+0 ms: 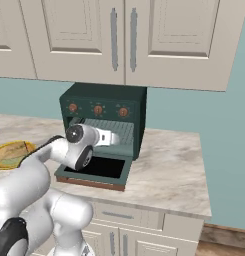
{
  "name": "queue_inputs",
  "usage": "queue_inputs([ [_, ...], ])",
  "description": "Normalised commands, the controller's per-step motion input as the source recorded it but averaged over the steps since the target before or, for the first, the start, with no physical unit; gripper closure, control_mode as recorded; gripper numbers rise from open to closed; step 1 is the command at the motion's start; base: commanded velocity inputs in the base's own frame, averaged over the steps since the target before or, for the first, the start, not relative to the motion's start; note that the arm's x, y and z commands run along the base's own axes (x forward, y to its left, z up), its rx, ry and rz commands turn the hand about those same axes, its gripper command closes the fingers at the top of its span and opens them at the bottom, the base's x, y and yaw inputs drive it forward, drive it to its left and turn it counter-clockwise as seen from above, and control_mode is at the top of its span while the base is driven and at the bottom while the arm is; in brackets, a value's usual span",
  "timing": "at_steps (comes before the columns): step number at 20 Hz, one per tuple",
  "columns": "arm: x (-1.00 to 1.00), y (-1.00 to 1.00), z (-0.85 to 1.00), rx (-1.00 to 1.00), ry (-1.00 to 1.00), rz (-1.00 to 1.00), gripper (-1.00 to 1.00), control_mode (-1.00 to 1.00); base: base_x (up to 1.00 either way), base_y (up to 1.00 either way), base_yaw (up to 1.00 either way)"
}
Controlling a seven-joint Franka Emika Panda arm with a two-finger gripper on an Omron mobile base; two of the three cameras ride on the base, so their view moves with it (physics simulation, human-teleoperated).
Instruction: Pull the toaster oven rack outwards. Pick up the baguette from the plate and place it on the toaster oven rack. Close the toaster oven door fully and set the temperature to the lowest setting.
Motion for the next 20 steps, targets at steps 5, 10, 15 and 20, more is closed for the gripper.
queue_inputs([
  [5,-0.25,-0.13,-0.23,-0.05,0.29,-0.03,-1.0,-1.0,0.0,0.0,0.0],
  [10,-0.02,-0.01,0.24,0.0,0.1,0.0,-1.0,-1.0,0.0,0.0,0.0],
  [15,-0.02,0.0,0.2,0.1,0.08,-0.09,-1.0,-1.0,0.0,0.0,0.0],
  [20,0.13,0.0,-0.1,0.11,0.0,-0.16,-1.0,-1.0,0.0,0.0,0.0],
])
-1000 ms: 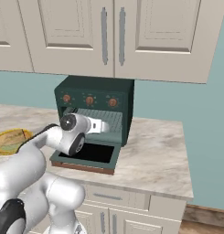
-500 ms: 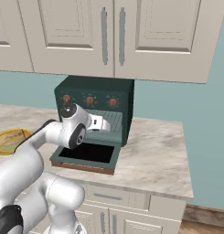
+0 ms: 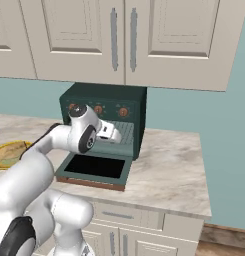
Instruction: Pull the toaster oven rack outwards. Pick up the baguette from the plate and place it on the toaster oven rack. Close the toaster oven door fully and set the temperature to the lowest setting.
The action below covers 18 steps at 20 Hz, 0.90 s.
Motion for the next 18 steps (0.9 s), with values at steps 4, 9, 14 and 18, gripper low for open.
queue_inputs([
  [4,0.26,0.0,0.0,0.11,0.0,-0.02,-1.0,-1.0,0.0,0.0,0.0],
  [9,0.34,0.0,0.0,0.01,-0.02,0.12,-1.0,-1.0,0.0,0.0,0.0],
  [14,0.47,0.0,-0.02,-0.04,0.0,0.16,-1.0,-1.0,0.0,0.0,0.0],
  [18,0.4,0.0,-0.04,-0.05,0.03,0.04,-1.0,-1.0,0.0,0.0,0.0],
])
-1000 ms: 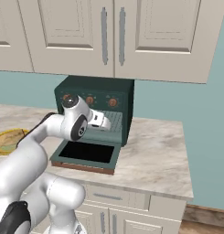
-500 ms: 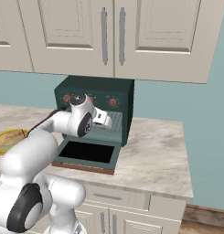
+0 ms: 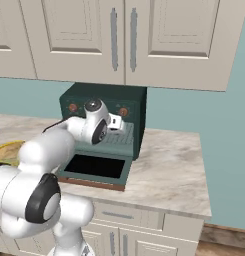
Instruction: Pull the toaster oven rack outwards. Pick up the baguette from the plate and place it on the toaster oven rack. Close the toaster oven door fully and set the temperature to the lowest setting.
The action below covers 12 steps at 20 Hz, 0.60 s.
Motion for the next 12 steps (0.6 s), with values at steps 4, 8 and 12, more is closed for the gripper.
queue_inputs([
  [4,0.22,0.0,-0.35,-0.09,0.05,-0.01,-1.0,-1.0,0.0,0.0,0.0],
  [8,0.2,0.0,-0.46,-0.06,0.08,-0.04,-1.0,-1.0,0.0,0.0,0.0],
  [12,0.21,-0.01,-0.49,0.0,0.07,-0.02,-1.0,-1.0,0.0,0.0,0.0],
])
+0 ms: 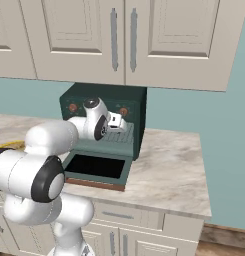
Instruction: Pull the toaster oven rack outwards. Pick up the baguette from the plate and place it on the toaster oven rack. Close the toaster oven door fully and set the temperature to the lowest setting.
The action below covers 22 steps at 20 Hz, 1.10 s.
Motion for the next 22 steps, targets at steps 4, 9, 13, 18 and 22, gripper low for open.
queue_inputs([
  [4,0.02,-0.19,-0.55,0.0,0.11,-0.06,-1.0,-1.0,0.0,0.0,0.0],
  [9,-0.37,-0.33,-0.6,0.01,0.12,-0.08,-1.0,-1.0,0.0,0.0,0.0],
  [13,-0.95,-0.43,-0.52,0.03,0.18,-0.04,-1.0,-1.0,0.0,0.0,0.0],
  [18,-1.0,-0.52,-0.57,0.03,0.2,0.0,-1.0,-1.0,0.0,0.0,0.0],
  [22,-1.0,-0.53,-0.5,0.0,0.23,0.0,-1.0,-1.0,0.0,0.0,0.0],
])
